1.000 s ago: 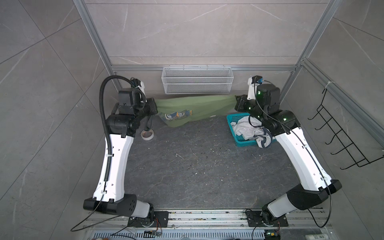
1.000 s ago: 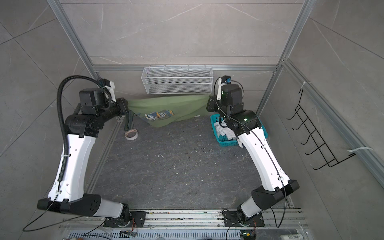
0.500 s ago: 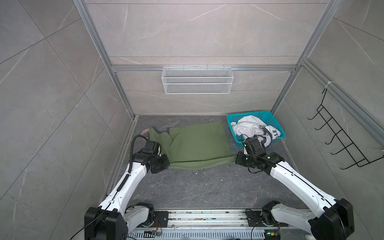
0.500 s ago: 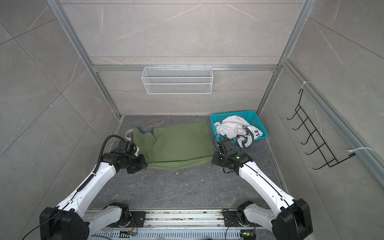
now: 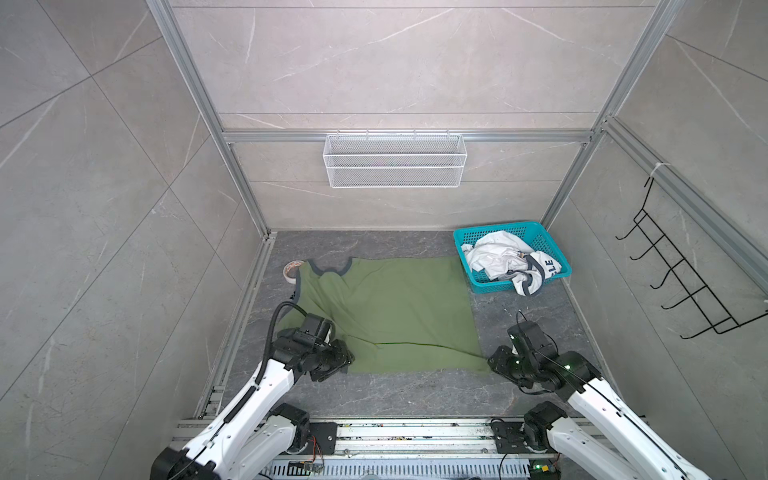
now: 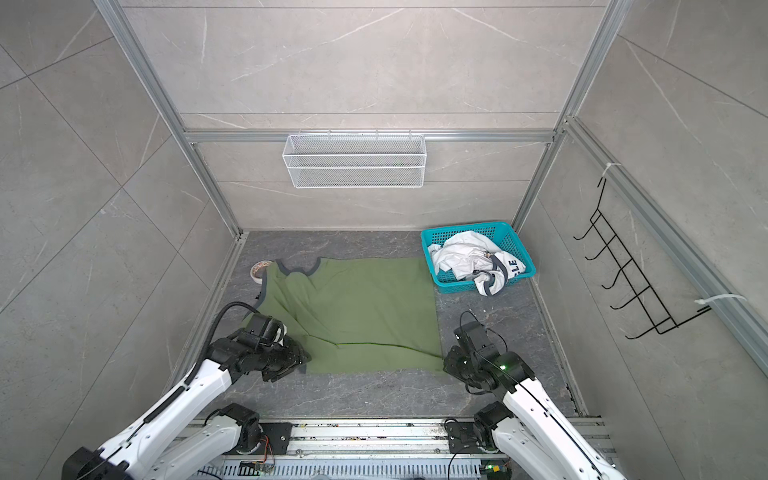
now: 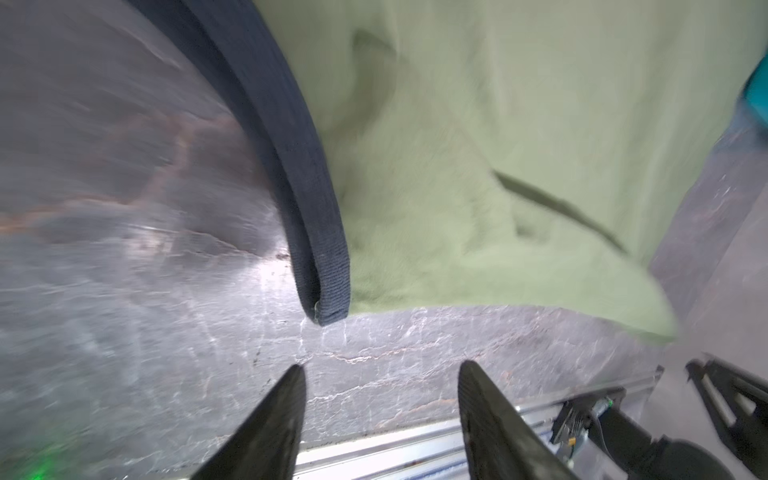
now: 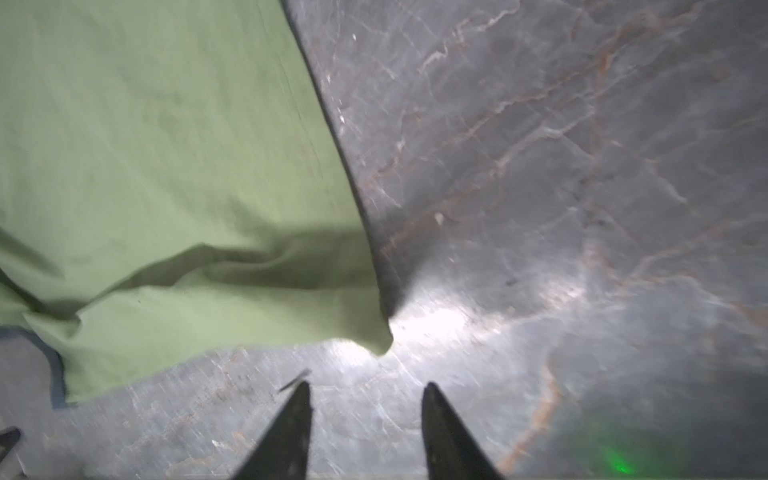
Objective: Fold and stack the tank tops
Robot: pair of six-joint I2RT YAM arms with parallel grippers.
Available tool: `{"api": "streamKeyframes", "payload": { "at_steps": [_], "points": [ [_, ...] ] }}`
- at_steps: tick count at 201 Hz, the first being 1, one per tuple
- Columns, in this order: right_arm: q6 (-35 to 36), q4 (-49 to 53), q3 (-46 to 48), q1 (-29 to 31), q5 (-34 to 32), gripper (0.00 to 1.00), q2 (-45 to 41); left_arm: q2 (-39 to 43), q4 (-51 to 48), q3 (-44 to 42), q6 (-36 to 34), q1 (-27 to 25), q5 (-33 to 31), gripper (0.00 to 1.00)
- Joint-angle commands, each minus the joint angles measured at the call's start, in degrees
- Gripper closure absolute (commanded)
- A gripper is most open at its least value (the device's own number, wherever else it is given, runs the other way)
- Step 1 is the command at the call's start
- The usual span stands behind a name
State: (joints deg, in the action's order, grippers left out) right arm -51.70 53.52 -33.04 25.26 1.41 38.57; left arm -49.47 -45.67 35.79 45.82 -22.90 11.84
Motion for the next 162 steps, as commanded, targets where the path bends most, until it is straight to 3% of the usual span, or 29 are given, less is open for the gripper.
{"api": "streamKeyframes", "payload": {
  "at_steps": [1, 26, 46, 57, 75, 107, 140, 162],
  "points": [
    [-1.31, 8.58, -2.42, -0.12, -1.32, 0.39, -4.0, 3.2, -5.58, 6.58, 0.37, -0.13, -7.56, 0.36],
    [1.11, 8.29, -6.9, -0.1, -2.09, 0.33, -3.27, 2.27, -4.03, 11.92, -1.21, -0.14, -11.51, 0.33],
    [2.99, 4.15, -8.54, -0.05, -0.56, 0.34, 1.46, -4.0, 0.93, 13.95, -1.71, -0.58, -5.57, 0.37],
    [3.66, 0.95, -8.67, 0.13, 1.18, 0.35, 3.83, -7.52, 2.85, 14.56, -1.13, -3.4, -4.14, 0.38],
    [3.25, -3.39, -7.98, 0.82, 2.44, 0.35, 6.09, -11.7, 3.53, 14.72, 0.53, -10.36, -7.53, 0.37],
    [2.33, -9.15, -5.88, 2.6, 2.5, 0.34, 9.02, -15.92, 8.51, 9.46, 6.08, -17.92, -10.08, 0.36],
    [3.02, -14.47, -4.67, 4.33, 3.27, 0.32, 13.86, -21.82, 11.91, 6.22, 7.7, -19.91, -14.37, 0.34],
    [4.5, -16.51, -4.75, 5.18, 3.17, 0.31, 17.58, -23.63, 8.93, 4.34, 10.28, -19.91, -23.0, 0.33]
  ]
}}
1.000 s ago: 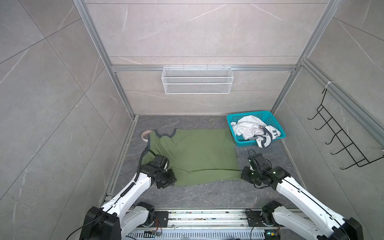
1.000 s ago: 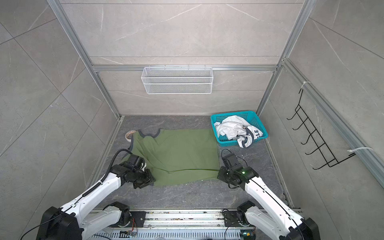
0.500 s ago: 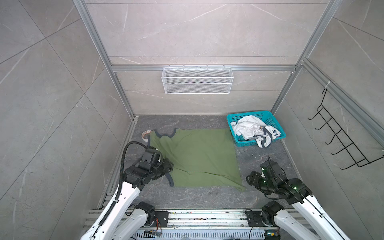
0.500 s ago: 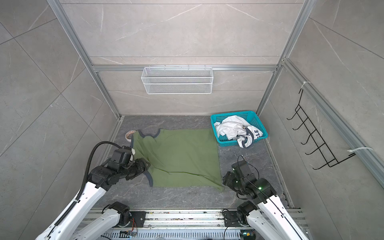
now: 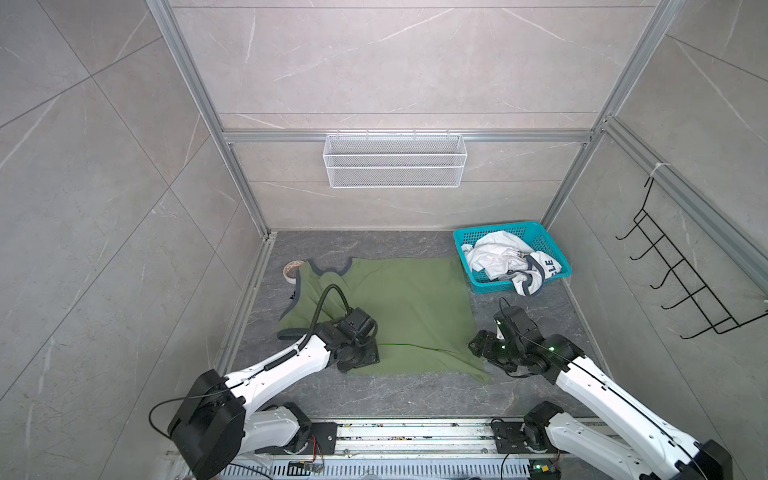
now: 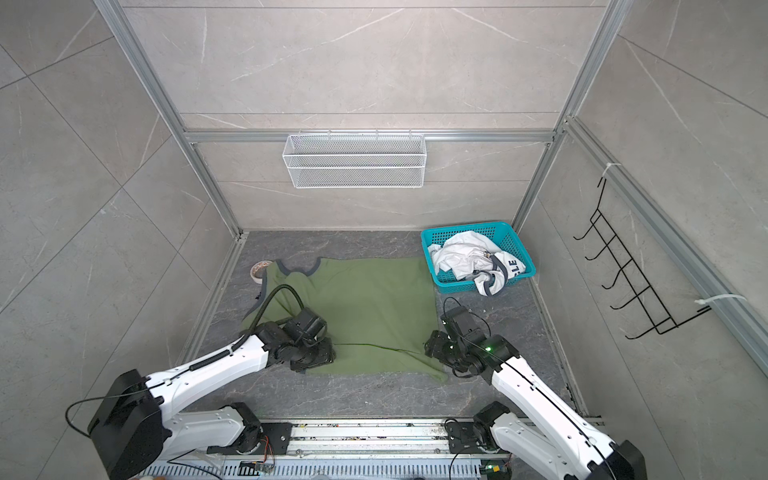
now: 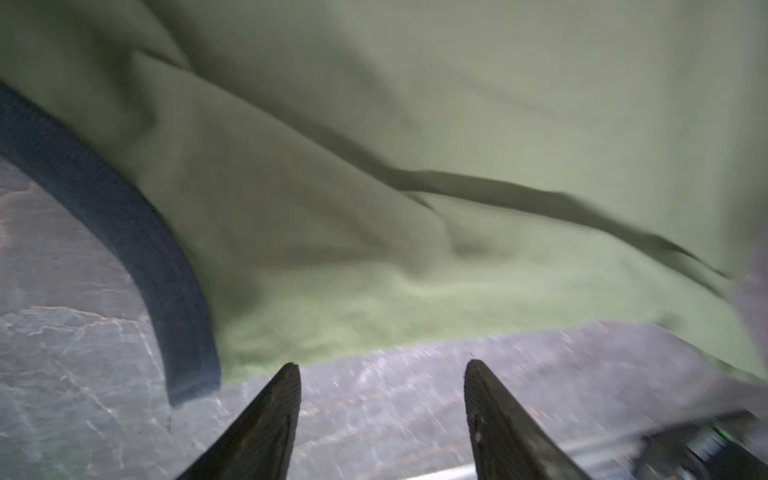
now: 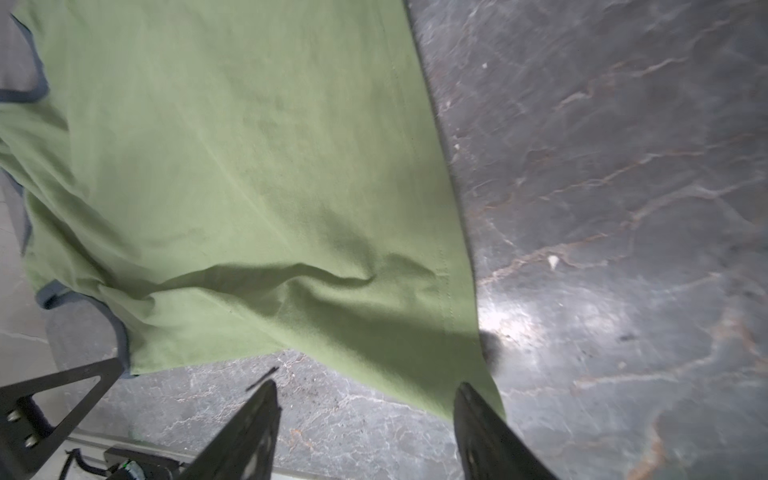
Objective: Fold and stack the tank tops
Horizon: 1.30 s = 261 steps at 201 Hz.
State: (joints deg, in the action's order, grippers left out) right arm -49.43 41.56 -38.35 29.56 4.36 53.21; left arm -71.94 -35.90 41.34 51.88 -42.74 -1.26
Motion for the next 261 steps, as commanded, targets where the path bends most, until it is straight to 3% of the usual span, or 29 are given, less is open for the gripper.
{"api": "streamKeyframes", "payload": {
  "at_steps": [1, 40, 86, 125, 145, 169, 212, 261],
  "points": [
    [2.28, -4.64, 0.56, 0.91, 0.21, 0.31, 3.07, -1.26, -0.88, -1.37, 4.34, -0.06, -10.13, 0.33],
    [2.84, -7.75, 2.52, 1.24, -1.19, 0.31, 7.49, 0.14, -1.88, -7.07, 6.8, -0.07, -10.42, 0.32],
    [3.48, -7.85, 1.72, 1.16, -4.24, 0.31, 10.58, 9.49, -9.94, -13.15, 13.67, -0.15, -9.12, 0.32],
    [3.97, -8.4, -0.03, 1.22, -4.4, 0.31, 12.44, 18.56, -16.23, -6.64, 11.65, -0.29, -13.9, 0.34],
    [4.29, -8.35, -0.75, 1.26, -4.59, 0.31, 12.88, 15.86, -17.09, 0.79, 8.11, -0.69, -15.86, 0.35],
    [4.3, -8.89, -1.11, 1.21, -4.56, 0.31, 13.4, 9.1, -10.44, 4.6, 3.47, -0.85, -12.11, 0.35],
    [3.82, -12.88, -0.81, 2.66, -1.84, 0.31, 16.87, -0.21, 4.15, 0.82, 3.89, -1.04, -2.4, 0.35],
    [3.02, -16.99, 0.12, 4.02, -0.65, 0.31, 24.22, -2.06, 3.79, -5.43, 5.4, -1.28, -2.52, 0.35]
  ]
}}
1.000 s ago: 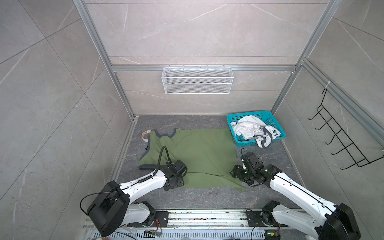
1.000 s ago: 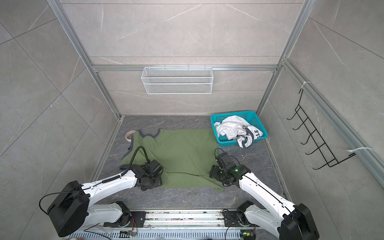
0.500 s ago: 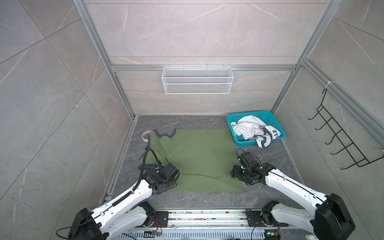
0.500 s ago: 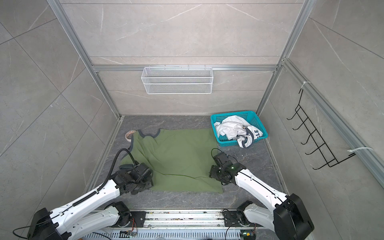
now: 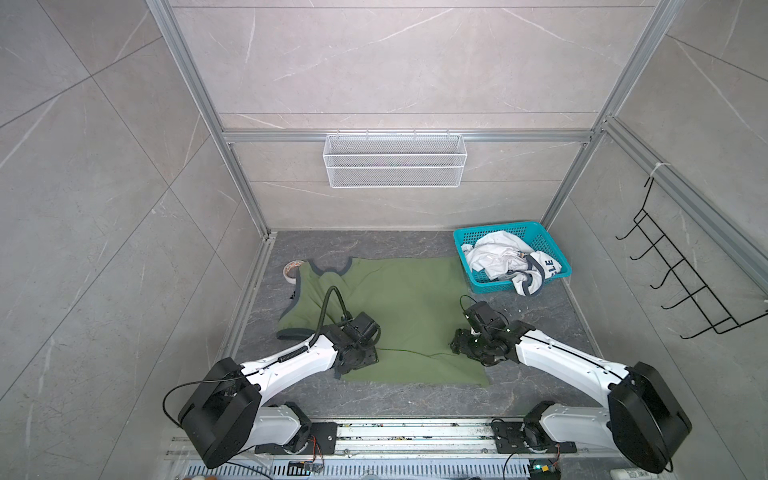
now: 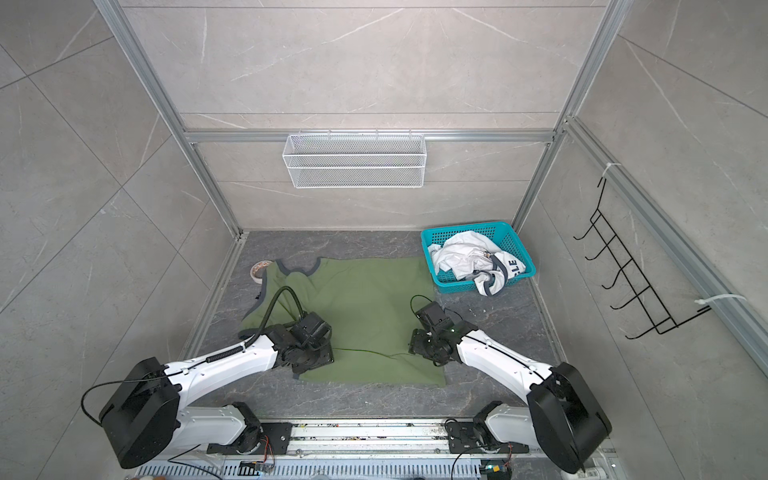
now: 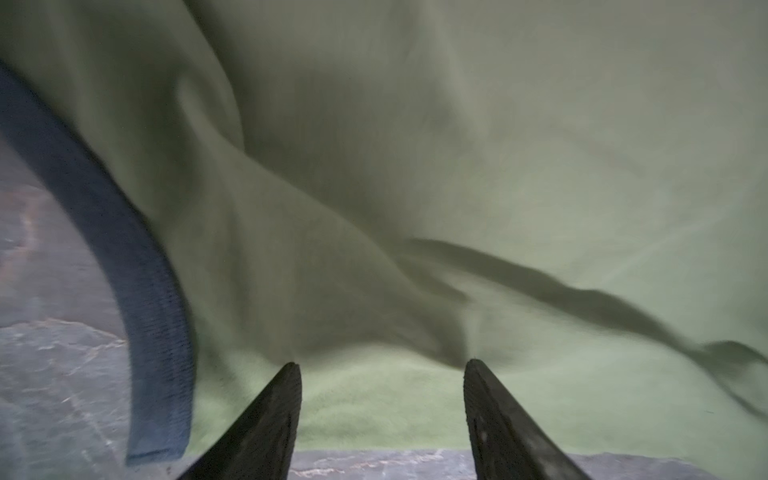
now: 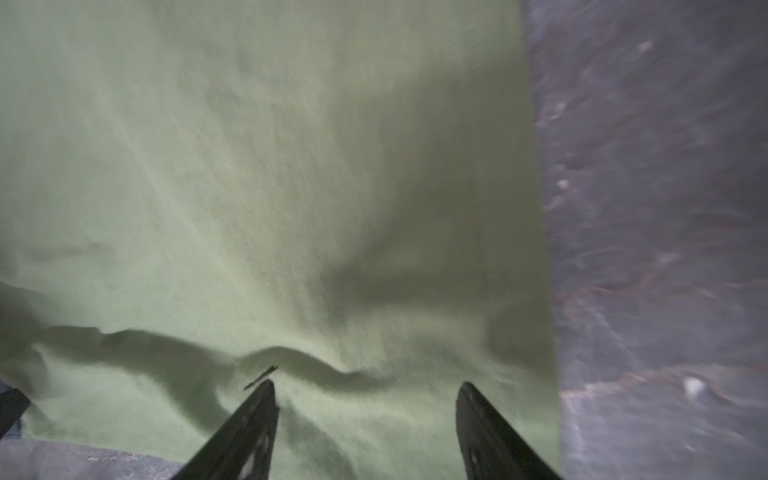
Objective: Fold and stack the tank tops
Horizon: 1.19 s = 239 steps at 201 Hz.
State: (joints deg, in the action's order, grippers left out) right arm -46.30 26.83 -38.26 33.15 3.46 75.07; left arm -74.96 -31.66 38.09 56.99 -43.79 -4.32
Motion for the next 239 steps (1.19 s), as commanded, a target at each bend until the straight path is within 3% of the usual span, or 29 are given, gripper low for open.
{"api": "streamKeyframes", "payload": {
  "at_steps": [1, 83, 137, 156, 192, 239],
  "points": [
    [-0.1, -2.24, 0.03, 0.43, 0.15, 0.31, 2.45, 1.0, -0.61, -2.29, 0.39, -0.24, 0.45, 0.34],
    [-0.92, 2.85, 0.5, -1.47, -8.8, 0.3, 6.66, 11.77, -13.67, -10.36, 4.17, -0.18, -4.1, 0.31],
    [3.53, 6.05, -3.66, -3.09, -11.19, 0.31, 5.22, 17.05, -16.66, -4.59, -0.02, -0.15, -5.77, 0.3],
    [3.9, 8.72, -4.89, -1.37, -9.77, 0.31, 1.25, 16.14, -14.41, -0.49, -1.86, -0.27, -3.73, 0.3],
    [-0.32, 14.18, -6.61, 8.77, -10.86, 0.29, -2.82, 10.82, -5.86, 4.43, -4.42, -0.15, -2.01, 0.3],
    [-7.34, 8.19, -0.32, 14.79, -6.08, 0.29, -1.38, -2.15, 1.44, 5.21, -3.99, -0.67, 2.74, 0.31]
  ]
}}
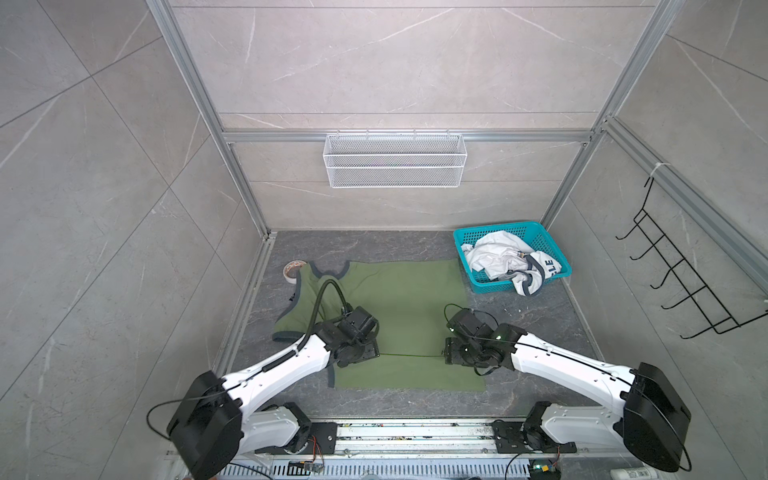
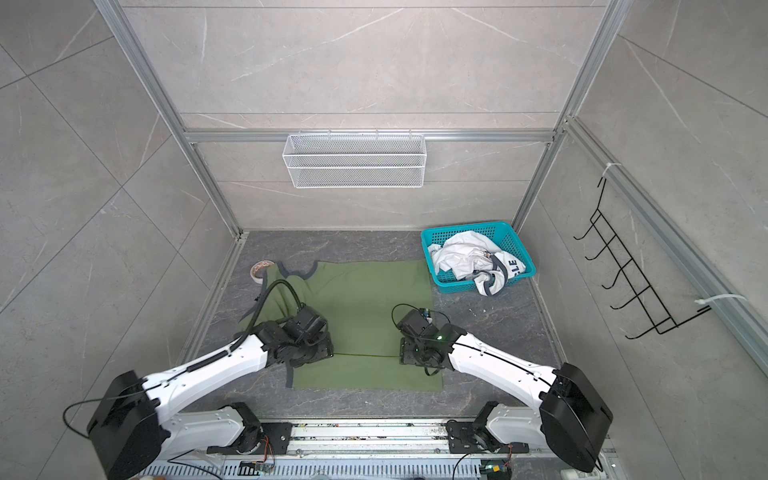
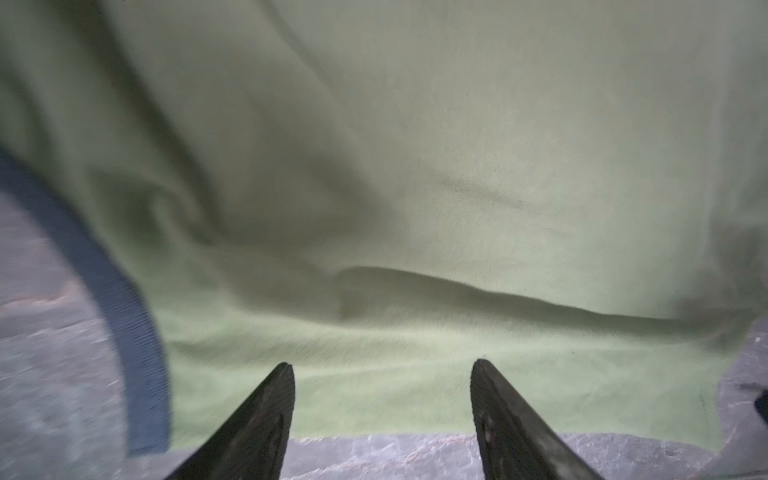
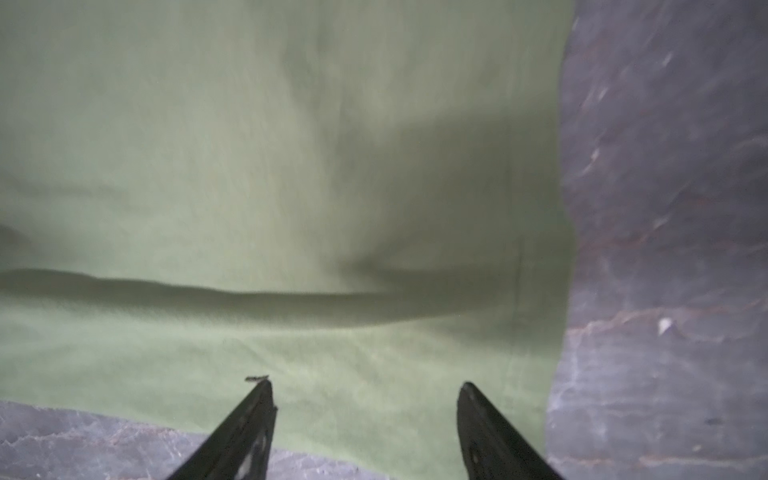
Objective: Fold and stack the tank tops
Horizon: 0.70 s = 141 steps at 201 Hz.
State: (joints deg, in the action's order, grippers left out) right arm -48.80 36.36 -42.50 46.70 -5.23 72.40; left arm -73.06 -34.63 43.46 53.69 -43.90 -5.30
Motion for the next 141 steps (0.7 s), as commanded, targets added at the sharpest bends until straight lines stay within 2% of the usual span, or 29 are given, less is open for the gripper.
{"api": "streamKeyframes", "payload": {
  "at_steps": [1, 27, 68, 91, 109, 141],
  "points": [
    [-4.92, -1.63, 4.14, 1.27, 2.83, 0.29, 1.4, -4.17, 4.53, -0.24, -0.73, -0.61, 3.81, 0.31],
    [-7.19, -4.29, 7.5, 1.29, 4.23, 0.3, 3.5, -7.03, 7.31, -1.76, 2.07, -3.09, 5.25, 0.31],
    [-11.37, 3.3, 9.19, -0.27, -0.84, 0.29, 3.0, -10.39, 8.48, -0.57, 5.12, -9.4, 5.66, 0.3],
    [-12.37, 4.93, 11.39, -3.56, -0.77, 0.3, 0.69, -7.85, 6.93, 1.64, 4.05, -9.45, 5.15, 0.3],
    [-13.67, 6.25, 11.9, -5.81, -0.21, 0.28, -1.9, -3.95, 0.45, 6.44, -0.86, -5.24, 1.62, 0.3],
    [-14.63, 6.97, 13.2, -9.71, -0.04, 0.28, -5.55, -1.21, -3.75, 14.07, -9.79, 12.45, 1.73, 0.3]
  ]
}}
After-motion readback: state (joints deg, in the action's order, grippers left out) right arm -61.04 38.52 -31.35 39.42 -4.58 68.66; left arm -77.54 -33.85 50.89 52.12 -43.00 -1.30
